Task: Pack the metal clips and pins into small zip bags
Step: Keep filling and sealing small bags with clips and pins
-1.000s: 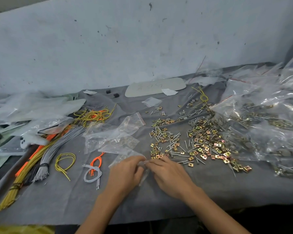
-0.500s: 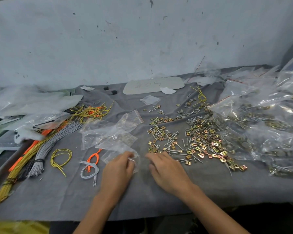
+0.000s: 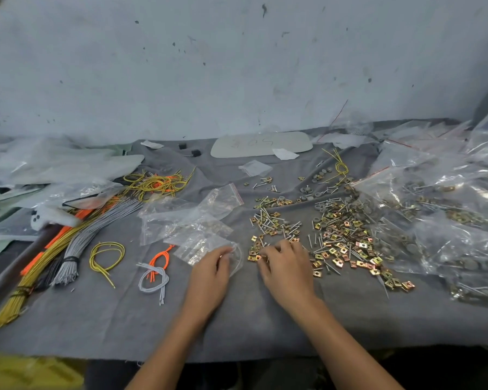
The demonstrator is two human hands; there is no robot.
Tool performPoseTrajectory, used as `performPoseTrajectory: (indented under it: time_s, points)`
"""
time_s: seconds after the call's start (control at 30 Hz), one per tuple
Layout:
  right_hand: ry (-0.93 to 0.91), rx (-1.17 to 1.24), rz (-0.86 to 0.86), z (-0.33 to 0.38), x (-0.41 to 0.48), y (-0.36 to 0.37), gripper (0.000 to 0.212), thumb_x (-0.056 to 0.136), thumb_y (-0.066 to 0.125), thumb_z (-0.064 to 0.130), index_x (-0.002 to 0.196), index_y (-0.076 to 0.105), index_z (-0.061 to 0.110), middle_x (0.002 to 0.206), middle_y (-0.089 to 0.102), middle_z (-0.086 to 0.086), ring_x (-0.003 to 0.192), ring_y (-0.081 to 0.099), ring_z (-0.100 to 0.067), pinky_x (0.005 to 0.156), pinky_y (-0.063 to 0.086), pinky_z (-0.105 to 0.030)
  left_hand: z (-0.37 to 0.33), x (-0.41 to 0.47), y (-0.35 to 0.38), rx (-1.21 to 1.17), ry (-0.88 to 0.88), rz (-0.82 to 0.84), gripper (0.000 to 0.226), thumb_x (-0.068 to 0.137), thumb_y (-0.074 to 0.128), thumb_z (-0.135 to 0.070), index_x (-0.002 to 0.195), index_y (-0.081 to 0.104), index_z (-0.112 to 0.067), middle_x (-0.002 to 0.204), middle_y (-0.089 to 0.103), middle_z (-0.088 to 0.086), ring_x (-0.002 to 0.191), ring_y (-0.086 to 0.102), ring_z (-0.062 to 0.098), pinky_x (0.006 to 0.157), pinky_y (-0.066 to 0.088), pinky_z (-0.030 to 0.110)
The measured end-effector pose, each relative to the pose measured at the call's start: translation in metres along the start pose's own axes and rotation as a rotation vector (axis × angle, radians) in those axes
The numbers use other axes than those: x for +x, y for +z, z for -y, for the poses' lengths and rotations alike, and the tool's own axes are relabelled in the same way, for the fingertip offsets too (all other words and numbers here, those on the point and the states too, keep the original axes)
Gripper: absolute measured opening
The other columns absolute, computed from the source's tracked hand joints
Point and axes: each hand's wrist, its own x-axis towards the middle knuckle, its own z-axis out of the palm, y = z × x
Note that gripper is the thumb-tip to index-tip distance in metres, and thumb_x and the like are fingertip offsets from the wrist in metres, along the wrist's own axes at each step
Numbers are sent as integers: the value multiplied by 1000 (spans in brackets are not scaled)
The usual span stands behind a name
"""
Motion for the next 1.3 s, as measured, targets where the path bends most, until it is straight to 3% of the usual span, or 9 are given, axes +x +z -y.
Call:
performPoseTrajectory:
  time_s: [0.23, 0.33, 0.5, 0.6, 0.73, 0.87, 1.0, 1.13, 1.3]
  points:
    - [34, 167, 8, 11, 6, 2, 6, 98, 57, 29, 99, 55, 24, 100, 62, 6, 96, 49, -21, 88, 37, -35, 2, -1, -2, -95, -35, -14, 27, 100, 55, -11, 119, 73, -18, 120, 71, -12, 112, 59, -5, 94, 39, 4]
    - [98, 442, -66, 16, 5, 6, 7, 98, 58, 22, 96, 52, 22, 92, 59, 8, 90, 48, -18, 81, 42, -37, 2, -1, -2, -123, -52, -16, 27, 100, 54, -10, 119, 73, -18, 120, 71, -12, 112, 59, -7, 95, 39, 5]
    - [177, 672, -127, 6, 2, 9, 27, 101, 54, 21, 128, 61, 22, 114, 61, 7, 109, 52, -13, 92, 44, -29, 5, -1, -1, -141, -49, -18, 27, 101, 54, -11, 120, 73, -17, 121, 70, -12, 114, 60, -5, 97, 41, 8]
    - [216, 774, -86, 3, 2, 6, 24, 101, 54, 21, 122, 65, 25, 117, 60, 8, 106, 55, -2, 87, 44, -14, 6, -1, 0, -137, -44, -23, 27, 100, 55, -11, 119, 73, -18, 121, 70, -14, 114, 58, -7, 96, 38, 4]
    - [275, 907, -75, 4, 2, 1, 17, 100, 58, 20, 115, 64, 26, 107, 65, 14, 98, 61, 3, 81, 49, -13, 7, -1, 1, -133, -31, -24, 27, 100, 55, -11, 119, 73, -19, 121, 70, -14, 116, 59, -5, 97, 40, 6]
    - [317, 979, -82, 5, 1, 0, 14, 96, 66, 21, 108, 65, 26, 98, 67, 15, 92, 61, 6, 75, 48, -9, 7, -2, 1, -133, -35, -19, 27, 101, 55, -12, 119, 73, -20, 121, 70, -15, 116, 59, -5, 95, 39, 4]
    - [296, 985, -102, 7, 1, 1, 15, 92, 71, 21, 101, 62, 26, 92, 66, 10, 86, 62, -2, 74, 51, -17, 6, -2, 1, -138, -45, -18, 27, 101, 55, -13, 121, 72, -18, 121, 70, -14, 113, 58, -10, 92, 38, 2]
    - [250, 951, -84, 11, 1, 3, 24, 87, 75, 19, 108, 63, 25, 94, 65, 10, 86, 61, -5, 78, 50, -19, 5, -3, 0, -147, -52, -19, 27, 101, 55, -14, 121, 72, -19, 120, 70, -15, 113, 57, -12, 90, 38, 2]
    - [123, 821, -50, 15, -1, 3, 21, 83, 80, 24, 101, 70, 20, 83, 65, 9, 77, 59, -5, 70, 49, -18, 4, -3, -1, -154, -52, -21, 28, 101, 54, -13, 120, 72, -20, 118, 72, -11, 111, 64, 4, 96, 47, 19]
